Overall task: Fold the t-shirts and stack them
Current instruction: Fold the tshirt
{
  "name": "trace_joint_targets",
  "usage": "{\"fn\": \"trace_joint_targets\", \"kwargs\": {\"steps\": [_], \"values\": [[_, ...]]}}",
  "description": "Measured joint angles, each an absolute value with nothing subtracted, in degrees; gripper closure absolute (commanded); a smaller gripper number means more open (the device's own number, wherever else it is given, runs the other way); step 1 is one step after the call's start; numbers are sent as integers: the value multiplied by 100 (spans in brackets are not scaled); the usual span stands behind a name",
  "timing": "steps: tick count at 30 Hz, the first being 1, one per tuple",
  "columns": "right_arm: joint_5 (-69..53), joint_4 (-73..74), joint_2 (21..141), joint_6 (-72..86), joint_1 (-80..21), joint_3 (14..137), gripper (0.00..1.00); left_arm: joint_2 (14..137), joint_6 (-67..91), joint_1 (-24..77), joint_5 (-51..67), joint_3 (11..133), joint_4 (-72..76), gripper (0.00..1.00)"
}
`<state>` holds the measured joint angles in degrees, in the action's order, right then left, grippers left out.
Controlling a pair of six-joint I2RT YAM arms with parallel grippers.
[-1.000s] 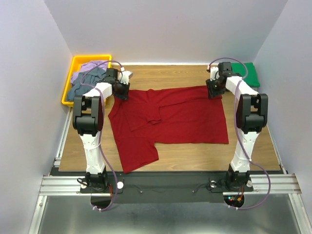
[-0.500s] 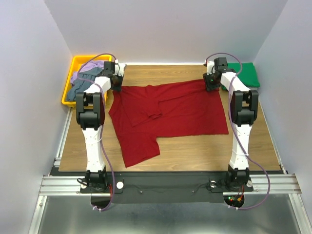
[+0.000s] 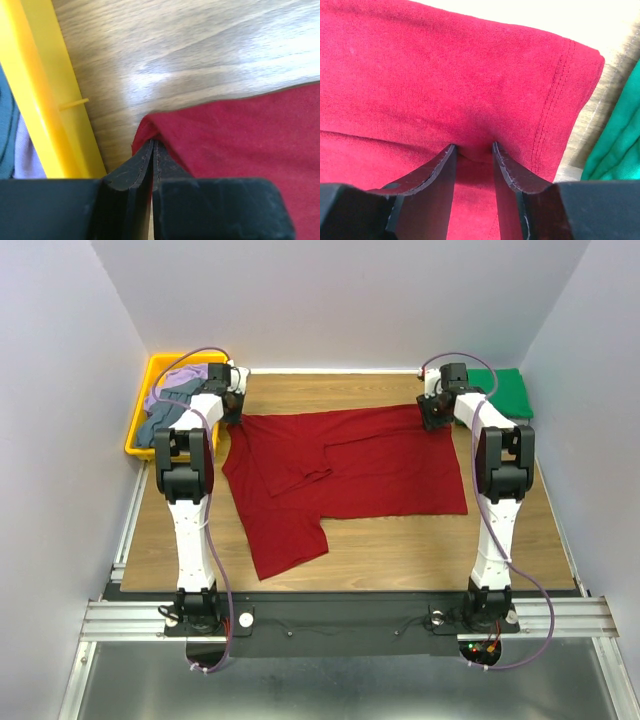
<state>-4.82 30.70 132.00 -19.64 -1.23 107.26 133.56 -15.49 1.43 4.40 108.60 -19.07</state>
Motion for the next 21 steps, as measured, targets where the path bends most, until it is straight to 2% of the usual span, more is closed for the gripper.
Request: {"fn": "trace_joint_targets", "kwargs": {"steps": [4,8,9,10,11,13,14,18,21], "values": [[-462,3057,13185,-2014,-126,10709,54,13356,-1599,139,414,10866,-1922,83],[-561,3107,13146,-2099,-121,10709,42,13340,-1662,134,738,10862,-1918,68],[-646,3168,13104,-2117,-121,10707,33,13299,-1686,130,932,10829,-1903,64],[-711,3223,13058,-2130,-121,10700,33,13266,-1693,126,1057,10787,-1896,61],[-805,3282,12995,-2141,-119,10680,17,13181,-1717,126,1216,10711,-1896,58],[-1035,3361,12744,-2222,-119,10589,3,12943,-1739,126,1594,10560,-1907,53],[-1142,3420,12571,-2285,-119,10527,0,12696,-1756,126,1841,10447,-1914,50],[-1522,3573,11391,-2683,-119,10057,0,11607,-1927,126,2464,10040,-1870,44],[-1678,3712,10418,-3164,-119,9588,6,10379,-2469,126,2974,9341,-1815,44]]}}
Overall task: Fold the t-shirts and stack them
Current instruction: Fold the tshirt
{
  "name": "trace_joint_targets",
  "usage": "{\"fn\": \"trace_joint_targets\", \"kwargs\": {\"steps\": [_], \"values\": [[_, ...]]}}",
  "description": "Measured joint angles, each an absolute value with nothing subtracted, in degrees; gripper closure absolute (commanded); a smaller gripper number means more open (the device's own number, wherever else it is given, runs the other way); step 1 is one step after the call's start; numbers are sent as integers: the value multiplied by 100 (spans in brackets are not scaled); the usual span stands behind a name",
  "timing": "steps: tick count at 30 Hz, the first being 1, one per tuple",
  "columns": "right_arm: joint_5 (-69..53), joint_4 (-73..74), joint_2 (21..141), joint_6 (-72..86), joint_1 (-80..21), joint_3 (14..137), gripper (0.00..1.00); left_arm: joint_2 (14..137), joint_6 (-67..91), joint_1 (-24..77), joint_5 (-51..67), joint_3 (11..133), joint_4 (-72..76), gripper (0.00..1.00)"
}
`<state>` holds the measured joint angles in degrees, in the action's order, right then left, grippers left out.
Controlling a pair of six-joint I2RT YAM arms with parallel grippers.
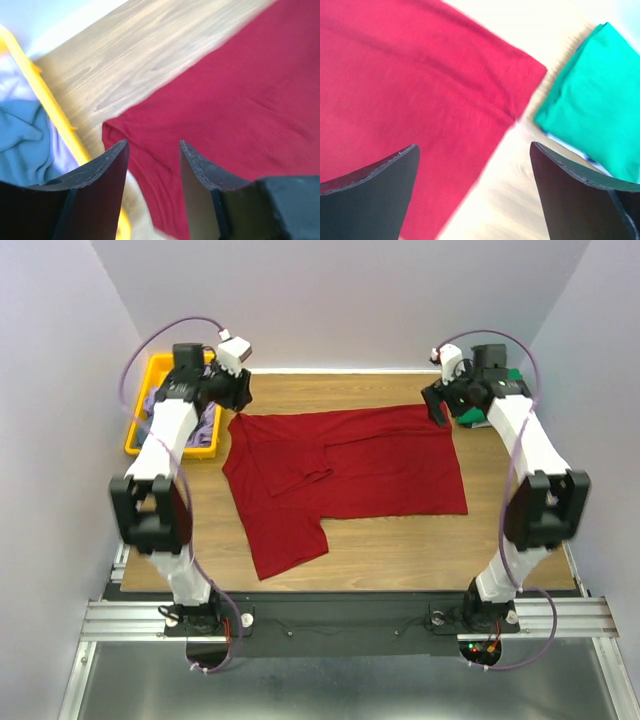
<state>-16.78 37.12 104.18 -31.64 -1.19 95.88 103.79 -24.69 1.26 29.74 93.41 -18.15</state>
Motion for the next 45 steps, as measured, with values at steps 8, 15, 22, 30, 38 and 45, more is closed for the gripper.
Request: {"fn": "trace_joint_targets", "kwargs": {"steps": [8,15,22,30,38,45], "values": [[-1776,4324,8377,-4506,-121,7564,37,7452,-4737,139,3673,6984,-2995,49],[-1472,4775,8202,-5389,-119,5605,42,7028,-6007,329,3013,4943,-3765,51],[-1330,4722,7937,-5741,-119,5078,43,6659,-6167,910,2488,4204,-3583,51],[-867,3935,7955,-5970,-119,4274,50,6910,-6141,928,2112,4167,-3142,52],[-569,3238,7824,-6018,-119,4064,55,6969,-6145,928,1959,4169,-2971,54],[-596,3183,7402,-6060,-119,4119,55,7039,-6147,928,1946,4189,-2976,55]]}}
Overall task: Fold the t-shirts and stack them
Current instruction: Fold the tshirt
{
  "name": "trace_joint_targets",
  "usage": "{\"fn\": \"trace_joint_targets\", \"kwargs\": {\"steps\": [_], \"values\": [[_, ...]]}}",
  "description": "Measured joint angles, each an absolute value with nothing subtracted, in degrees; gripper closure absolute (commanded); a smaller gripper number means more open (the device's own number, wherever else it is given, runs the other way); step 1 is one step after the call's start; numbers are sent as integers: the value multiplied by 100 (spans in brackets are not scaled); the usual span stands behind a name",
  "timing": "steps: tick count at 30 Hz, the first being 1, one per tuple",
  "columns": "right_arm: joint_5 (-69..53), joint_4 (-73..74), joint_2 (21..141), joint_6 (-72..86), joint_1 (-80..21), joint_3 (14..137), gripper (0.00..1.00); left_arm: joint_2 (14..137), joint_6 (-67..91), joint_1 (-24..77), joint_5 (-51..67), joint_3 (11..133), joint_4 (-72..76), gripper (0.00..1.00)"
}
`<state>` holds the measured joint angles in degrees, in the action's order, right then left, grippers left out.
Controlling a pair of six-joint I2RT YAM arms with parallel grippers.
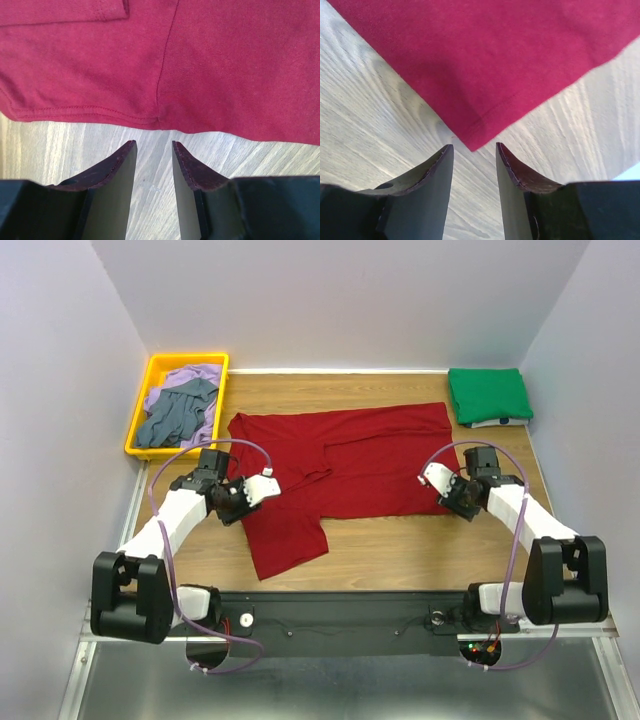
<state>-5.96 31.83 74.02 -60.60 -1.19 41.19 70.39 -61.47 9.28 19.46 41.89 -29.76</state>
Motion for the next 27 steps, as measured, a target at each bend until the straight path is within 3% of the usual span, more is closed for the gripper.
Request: {"fn": "trace_joint_targets", "kwargs": {"steps": [8,11,17,27], "values": [[-674,3190,7898,-6241,-119,4125,57,7286,-6128,928,1940,4237,-2917,53],[-674,3186,7990,-6311,-119,4125,67,7325,-6106,928,1940,4237,-2871,53],[-642,3124,8101,-6322,-121,4130,98,7373,-6165,928,2001,4233,-2856,52],[-598,3081,8128,-6292,-121,4143,99,7345,-6292,1201,2158,4136,-2845,47]]}}
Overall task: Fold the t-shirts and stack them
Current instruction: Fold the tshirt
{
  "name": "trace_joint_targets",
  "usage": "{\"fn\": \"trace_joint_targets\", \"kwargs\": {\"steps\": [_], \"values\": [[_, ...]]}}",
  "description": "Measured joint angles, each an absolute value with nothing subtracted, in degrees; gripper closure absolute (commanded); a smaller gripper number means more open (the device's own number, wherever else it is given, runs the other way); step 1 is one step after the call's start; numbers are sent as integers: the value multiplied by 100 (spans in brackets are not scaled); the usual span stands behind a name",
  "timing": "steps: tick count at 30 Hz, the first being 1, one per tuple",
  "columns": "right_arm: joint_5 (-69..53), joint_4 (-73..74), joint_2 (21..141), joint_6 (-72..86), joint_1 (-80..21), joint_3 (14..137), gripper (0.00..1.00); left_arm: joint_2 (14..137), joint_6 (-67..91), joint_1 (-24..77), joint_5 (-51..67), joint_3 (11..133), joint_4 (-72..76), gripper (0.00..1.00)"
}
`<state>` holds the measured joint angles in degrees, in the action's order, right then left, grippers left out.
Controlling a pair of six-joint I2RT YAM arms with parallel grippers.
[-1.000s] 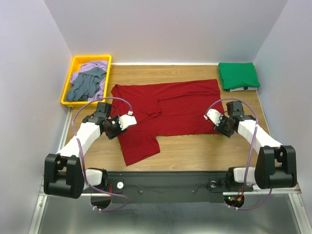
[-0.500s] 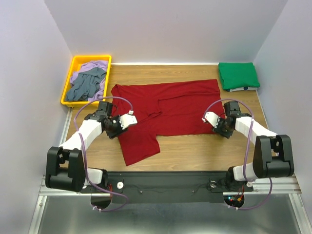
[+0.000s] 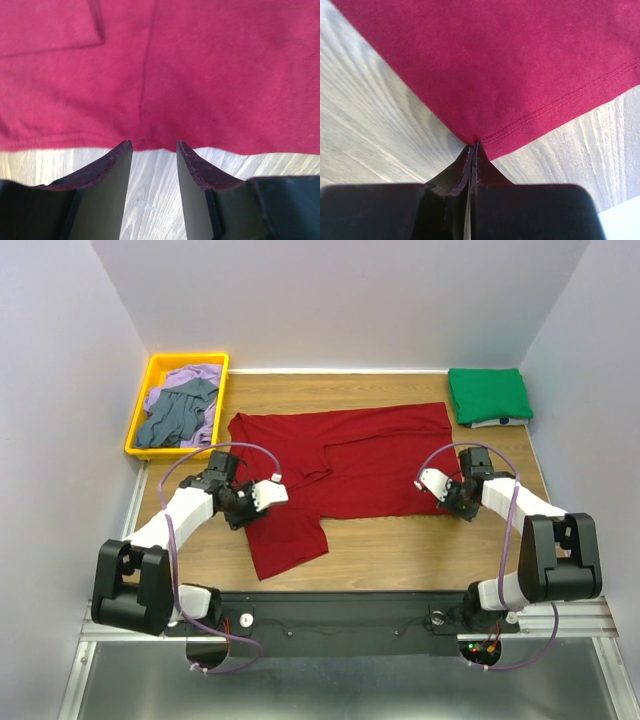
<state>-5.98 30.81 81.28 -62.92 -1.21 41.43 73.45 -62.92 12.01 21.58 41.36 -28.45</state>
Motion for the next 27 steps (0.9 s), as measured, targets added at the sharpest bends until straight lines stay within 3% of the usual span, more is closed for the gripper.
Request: {"fn": "trace_joint_targets", "kwargs": {"steps": [8,11,12,17,27], "values": [[-552,3079,8206,-6208,-121,4213,99,7837,-6313,1538,2027,3940,-2641,47],[-497,3081,8298,-6147,-121,4296,99,7867,-6313,1544,1988,3933,-2578,58],[-482,3079,8322,-6141,-121,4313,99,7878,-6309,1559,1973,3933,-2582,72],[-471,3109,8298,-6106,-121,4313,99,7872,-6410,1610,1907,3909,-2554,100],[-558,3833,7323,-6062,-119,4141,99,6965,-6587,1594,1732,3607,-3234,100]]}}
